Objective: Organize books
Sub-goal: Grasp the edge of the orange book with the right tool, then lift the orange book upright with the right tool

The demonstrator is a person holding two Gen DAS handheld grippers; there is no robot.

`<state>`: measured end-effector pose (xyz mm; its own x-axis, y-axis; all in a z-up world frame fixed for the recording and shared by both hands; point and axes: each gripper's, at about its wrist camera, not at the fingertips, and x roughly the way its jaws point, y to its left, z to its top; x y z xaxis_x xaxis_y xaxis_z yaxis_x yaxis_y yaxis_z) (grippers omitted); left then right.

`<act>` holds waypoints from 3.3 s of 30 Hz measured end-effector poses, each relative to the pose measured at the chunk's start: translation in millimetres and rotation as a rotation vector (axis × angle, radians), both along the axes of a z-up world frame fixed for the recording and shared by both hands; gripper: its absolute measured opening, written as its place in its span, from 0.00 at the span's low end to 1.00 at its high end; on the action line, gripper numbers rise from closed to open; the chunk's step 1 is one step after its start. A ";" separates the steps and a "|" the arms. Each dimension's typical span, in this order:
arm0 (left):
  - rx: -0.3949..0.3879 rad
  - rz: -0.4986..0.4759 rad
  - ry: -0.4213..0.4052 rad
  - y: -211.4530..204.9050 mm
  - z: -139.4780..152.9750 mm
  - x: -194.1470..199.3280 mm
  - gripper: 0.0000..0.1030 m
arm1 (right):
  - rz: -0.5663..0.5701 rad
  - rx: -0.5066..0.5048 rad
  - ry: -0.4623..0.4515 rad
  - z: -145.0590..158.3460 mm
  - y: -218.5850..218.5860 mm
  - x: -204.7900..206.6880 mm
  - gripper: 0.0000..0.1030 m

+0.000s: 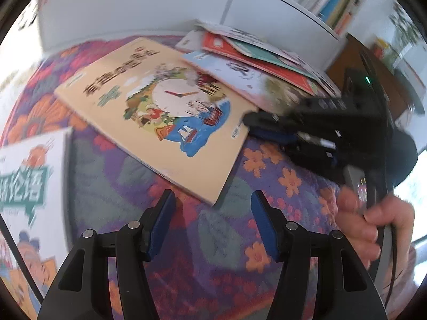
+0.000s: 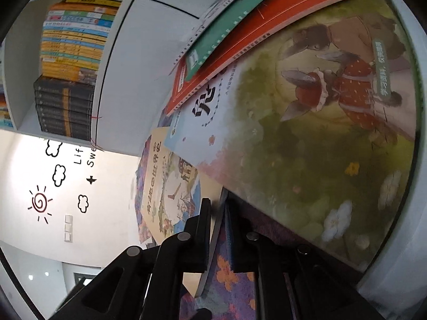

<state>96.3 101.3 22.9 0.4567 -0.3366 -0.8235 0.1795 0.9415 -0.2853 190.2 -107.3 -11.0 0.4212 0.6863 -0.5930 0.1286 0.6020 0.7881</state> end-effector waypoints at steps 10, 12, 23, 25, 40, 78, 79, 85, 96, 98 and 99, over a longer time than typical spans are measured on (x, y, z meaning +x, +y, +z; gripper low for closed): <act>0.013 0.064 0.037 14.6 0.4 -6.5 0.55 | 0.248 0.045 0.089 -2.3 25.4 -29.0 0.03; 0.017 0.069 0.038 14.1 -1.1 -4.5 0.55 | 0.224 -0.029 0.051 9.7 15.3 -14.2 0.11; 0.005 0.056 0.027 17.3 -3.4 -4.1 0.56 | 0.090 -0.322 -0.105 37.1 0.8 32.1 0.22; 0.006 0.056 0.022 16.4 -3.9 -3.5 0.56 | 0.120 -0.339 -0.101 36.3 6.2 42.8 0.23; 0.068 -0.085 0.017 -12.6 -3.7 -12.5 0.62 | 0.521 -0.347 -0.114 35.0 58.2 21.9 0.39; 0.068 -0.108 0.170 16.3 2.5 -88.9 0.62 | 0.613 -0.168 0.102 22.8 -13.3 -101.2 0.38; 0.032 -0.089 0.174 23.6 4.0 -80.5 0.62 | 0.606 -0.135 0.114 18.9 -16.1 -94.4 0.38; -0.122 -0.068 0.195 43.9 1.1 -53.9 0.62 | 0.608 -0.048 0.111 6.4 -11.4 -59.2 0.37; -0.168 0.032 0.169 60.8 -3.8 -43.3 0.32 | 0.554 -0.002 0.120 -3.2 -26.5 -56.9 0.13; -0.137 0.034 0.163 56.4 -2.5 -44.8 0.33 | 0.548 -0.029 0.101 0.7 -26.3 -61.5 0.13; -0.118 0.034 0.160 54.4 -0.8 -45.8 0.33 | 0.548 -0.049 0.088 3.4 -27.6 -63.6 0.14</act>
<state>50.5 155.6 22.1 0.3356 -0.4215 -0.8425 0.0918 0.9047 -0.4161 126.5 -134.9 -7.5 -0.0424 0.7619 -0.6463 -0.1494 0.6348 0.7581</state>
